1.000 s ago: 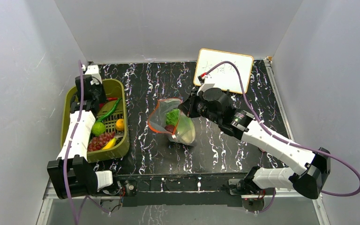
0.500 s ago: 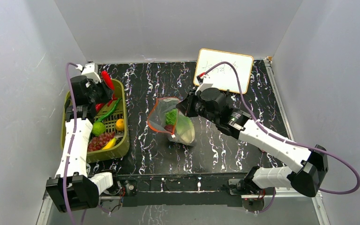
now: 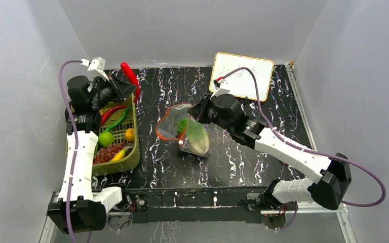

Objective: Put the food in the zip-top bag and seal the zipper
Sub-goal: Place the fake vegetable in the zipper food storage bag.

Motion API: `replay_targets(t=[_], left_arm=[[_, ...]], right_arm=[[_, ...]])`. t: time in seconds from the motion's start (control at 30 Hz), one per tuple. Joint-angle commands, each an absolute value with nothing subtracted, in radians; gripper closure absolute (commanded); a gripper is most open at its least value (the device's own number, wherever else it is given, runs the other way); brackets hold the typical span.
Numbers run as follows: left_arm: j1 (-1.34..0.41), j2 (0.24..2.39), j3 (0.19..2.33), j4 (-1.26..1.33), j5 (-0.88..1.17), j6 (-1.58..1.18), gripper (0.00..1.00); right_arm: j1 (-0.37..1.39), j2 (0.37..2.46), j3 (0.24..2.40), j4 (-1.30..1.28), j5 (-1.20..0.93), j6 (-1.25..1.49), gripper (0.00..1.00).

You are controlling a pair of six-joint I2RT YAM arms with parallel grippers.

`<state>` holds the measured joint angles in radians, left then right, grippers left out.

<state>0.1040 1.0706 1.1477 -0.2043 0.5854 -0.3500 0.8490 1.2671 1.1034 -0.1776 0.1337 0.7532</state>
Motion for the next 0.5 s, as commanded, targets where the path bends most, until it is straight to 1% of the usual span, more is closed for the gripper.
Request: replay_targets(t=[0.0, 0.1, 0.23, 0.47], left_arm=[[0.073, 1.038, 1.118, 0.015, 0.821, -0.569, 1.00], [0.054, 1.028, 1.047, 0.205, 0.880, -0.744, 1.00], [0.022, 1.009, 0.942, 0.443, 0.902, -0.931, 1.00], [-0.053, 0.978, 0.808, 0.598, 0.849, -0.993, 1.00]], right_arm=[[0.848, 1.267, 1.152, -0.037, 0.180, 0.816, 1.00], [0.848, 1.279, 1.158, -0.019, 0.176, 0.835, 1.00], [0.848, 1.296, 1.167, -0.006, 0.173, 0.864, 1.00], [0.848, 1.306, 1.166, 0.028, 0.178, 0.920, 1.00]])
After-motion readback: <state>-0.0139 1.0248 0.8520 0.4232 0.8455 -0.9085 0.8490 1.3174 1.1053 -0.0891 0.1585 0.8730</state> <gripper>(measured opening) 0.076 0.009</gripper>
